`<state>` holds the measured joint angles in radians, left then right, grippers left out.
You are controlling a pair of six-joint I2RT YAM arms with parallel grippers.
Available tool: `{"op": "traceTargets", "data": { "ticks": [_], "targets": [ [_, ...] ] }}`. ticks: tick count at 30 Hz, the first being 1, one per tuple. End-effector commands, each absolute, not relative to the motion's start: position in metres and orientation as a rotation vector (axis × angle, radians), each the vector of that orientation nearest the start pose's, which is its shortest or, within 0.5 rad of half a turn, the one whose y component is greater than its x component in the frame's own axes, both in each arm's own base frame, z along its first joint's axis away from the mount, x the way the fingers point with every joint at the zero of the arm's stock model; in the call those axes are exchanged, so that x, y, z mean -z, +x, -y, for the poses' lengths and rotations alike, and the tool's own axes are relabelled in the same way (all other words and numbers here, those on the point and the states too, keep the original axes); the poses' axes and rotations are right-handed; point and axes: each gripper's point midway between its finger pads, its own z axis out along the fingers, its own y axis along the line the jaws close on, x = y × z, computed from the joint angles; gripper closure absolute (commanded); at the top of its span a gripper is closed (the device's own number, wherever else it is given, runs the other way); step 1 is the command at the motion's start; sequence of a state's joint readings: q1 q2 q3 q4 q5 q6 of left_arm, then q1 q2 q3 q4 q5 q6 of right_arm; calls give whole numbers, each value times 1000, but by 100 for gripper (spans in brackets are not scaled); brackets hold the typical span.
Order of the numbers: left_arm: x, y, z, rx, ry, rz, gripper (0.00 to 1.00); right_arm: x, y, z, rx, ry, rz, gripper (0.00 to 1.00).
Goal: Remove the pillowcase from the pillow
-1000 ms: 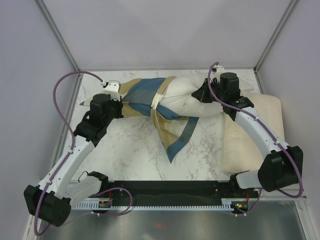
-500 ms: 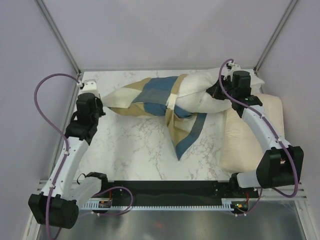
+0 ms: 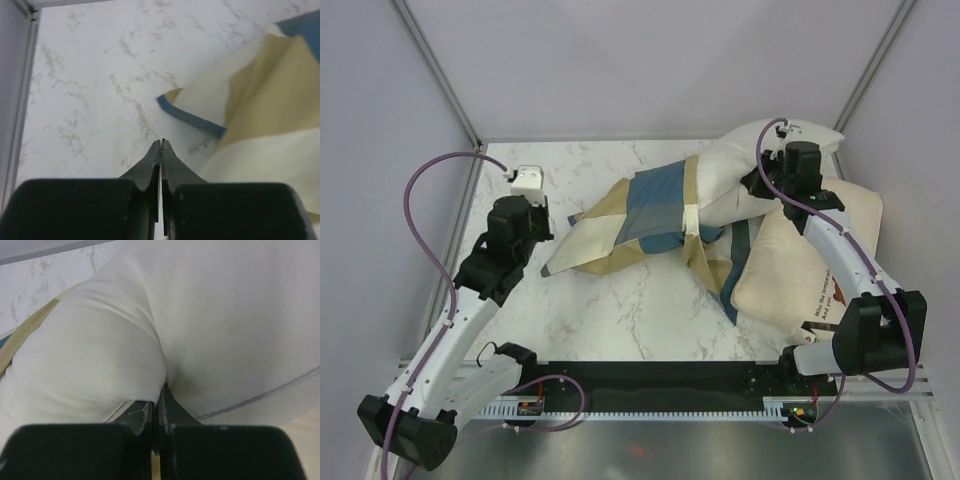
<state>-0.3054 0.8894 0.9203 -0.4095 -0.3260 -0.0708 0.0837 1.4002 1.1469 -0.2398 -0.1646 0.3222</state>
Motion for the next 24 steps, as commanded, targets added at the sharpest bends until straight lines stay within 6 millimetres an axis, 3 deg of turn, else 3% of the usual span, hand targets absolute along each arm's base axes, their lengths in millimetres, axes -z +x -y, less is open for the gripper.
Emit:
{"op": "traceTargets", "data": {
  "ticks": [1, 5, 10, 12, 20, 24],
  "targets": [
    [-286, 299, 95, 118, 111, -1865, 94, -247, 417, -116, -424, 48, -1981, 100],
    [-301, 278, 155, 408, 151, -1872, 51, -251, 404, -161, -489, -6, -1966, 100],
    [-313, 262, 202, 642, 154, -1885, 34, -257, 388, -197, -530, -54, -1950, 100],
    [-304, 263, 208, 652, 141, -1918, 30, -261, 383, -203, -544, -63, -1942, 100],
    [-225, 284, 222, 451, 142, -2114, 15, -276, 360, -230, -595, -104, -1910, 100],
    [-208, 293, 216, 307, 130, -2127, 6, -282, 350, -241, -624, -128, -1897, 100]
  ]
}}
